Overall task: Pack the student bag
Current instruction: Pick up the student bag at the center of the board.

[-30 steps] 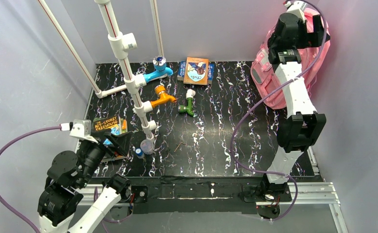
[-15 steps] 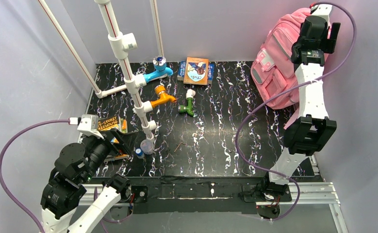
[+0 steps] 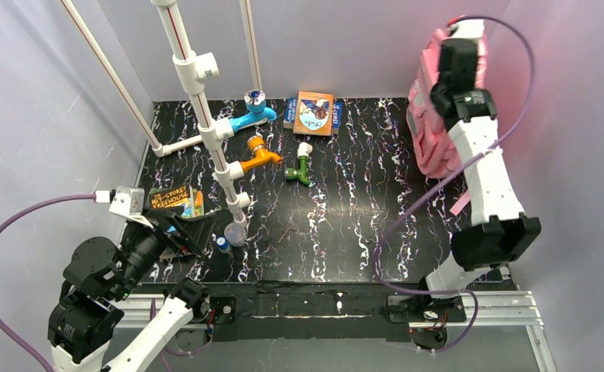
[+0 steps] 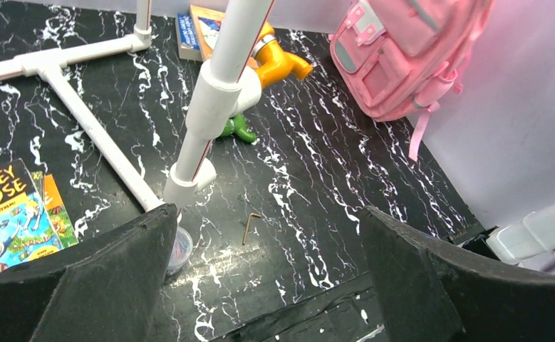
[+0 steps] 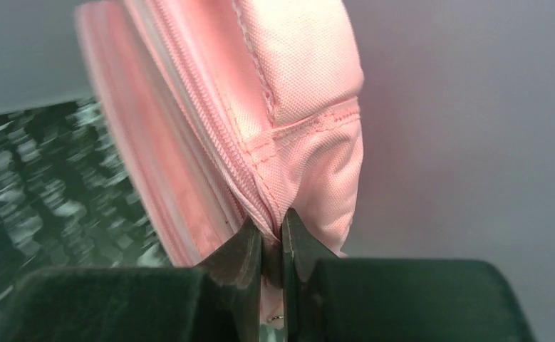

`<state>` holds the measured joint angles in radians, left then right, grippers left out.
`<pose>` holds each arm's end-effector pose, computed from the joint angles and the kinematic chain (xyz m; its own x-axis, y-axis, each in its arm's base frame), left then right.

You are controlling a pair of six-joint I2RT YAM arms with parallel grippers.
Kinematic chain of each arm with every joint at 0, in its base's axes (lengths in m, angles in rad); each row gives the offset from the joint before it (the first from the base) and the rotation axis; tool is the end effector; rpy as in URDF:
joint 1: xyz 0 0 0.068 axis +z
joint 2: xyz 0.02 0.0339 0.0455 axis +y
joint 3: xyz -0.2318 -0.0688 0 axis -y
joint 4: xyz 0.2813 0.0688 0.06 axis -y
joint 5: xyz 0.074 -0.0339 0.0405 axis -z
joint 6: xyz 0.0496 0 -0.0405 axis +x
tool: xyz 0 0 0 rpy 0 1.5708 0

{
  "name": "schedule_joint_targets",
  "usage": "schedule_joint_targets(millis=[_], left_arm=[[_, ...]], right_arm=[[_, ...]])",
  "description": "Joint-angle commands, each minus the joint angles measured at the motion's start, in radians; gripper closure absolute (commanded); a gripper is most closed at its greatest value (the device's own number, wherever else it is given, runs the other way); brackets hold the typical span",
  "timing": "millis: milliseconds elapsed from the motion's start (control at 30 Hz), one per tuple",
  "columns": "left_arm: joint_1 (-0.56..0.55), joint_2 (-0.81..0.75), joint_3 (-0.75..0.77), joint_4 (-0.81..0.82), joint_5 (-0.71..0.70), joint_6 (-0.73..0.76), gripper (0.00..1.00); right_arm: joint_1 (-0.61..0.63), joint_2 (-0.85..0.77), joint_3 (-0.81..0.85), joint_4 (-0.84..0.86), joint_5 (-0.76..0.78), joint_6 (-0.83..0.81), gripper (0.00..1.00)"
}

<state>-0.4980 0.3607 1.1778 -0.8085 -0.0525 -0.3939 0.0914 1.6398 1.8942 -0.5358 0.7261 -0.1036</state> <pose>0.0675 -0.0337 0.4425 -0.1584 -0.3501 -0.9232 0.4008 0.8317 -0.3842 0.4012 0.0037 0.4428 -0.3337 -0.1082 -0.9364 0.5353 0.7959 -0.2827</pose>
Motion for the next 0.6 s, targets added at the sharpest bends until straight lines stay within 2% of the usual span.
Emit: schedule_joint_targets(millis=[0, 100, 200, 267, 333, 433, 567], left_arm=[[-0.004, 0.053, 0.047, -0.004, 0.036, 0.060, 0.01], [-0.004, 0.067, 0.042, 0.005, 0.051, 0.047, 0.01], [-0.004, 0.079, 0.022, 0.010, 0.091, -0.001, 0.01], [-0.004, 0.083, 0.011, 0.016, 0.115, -0.046, 0.01], [-0.004, 0.086, 0.007, 0.015, 0.140, -0.086, 0.01], [-0.004, 0.084, 0.014, 0.014, 0.180, -0.125, 0.01], [-0.005, 0.092, 0.057, -0.017, 0.179, -0.105, 0.01]], right_arm=[[0.193, -0.194, 0.010, -0.188, 0.006, 0.174, 0.99], [0.198, -0.284, 0.047, -0.216, -0.069, 0.367, 0.99], [0.198, -0.328, -0.022, -0.058, -0.144, 0.555, 0.99], [0.199, -0.298, -0.045, 0.059, -0.148, 0.701, 0.99], [0.199, -0.245, -0.033, 0.134, -0.057, 0.820, 0.99], [0.198, -0.152, 0.046, 0.216, 0.134, 0.888, 0.99], [0.192, -0.188, 0.042, 0.346, 0.338, 0.906, 0.99]])
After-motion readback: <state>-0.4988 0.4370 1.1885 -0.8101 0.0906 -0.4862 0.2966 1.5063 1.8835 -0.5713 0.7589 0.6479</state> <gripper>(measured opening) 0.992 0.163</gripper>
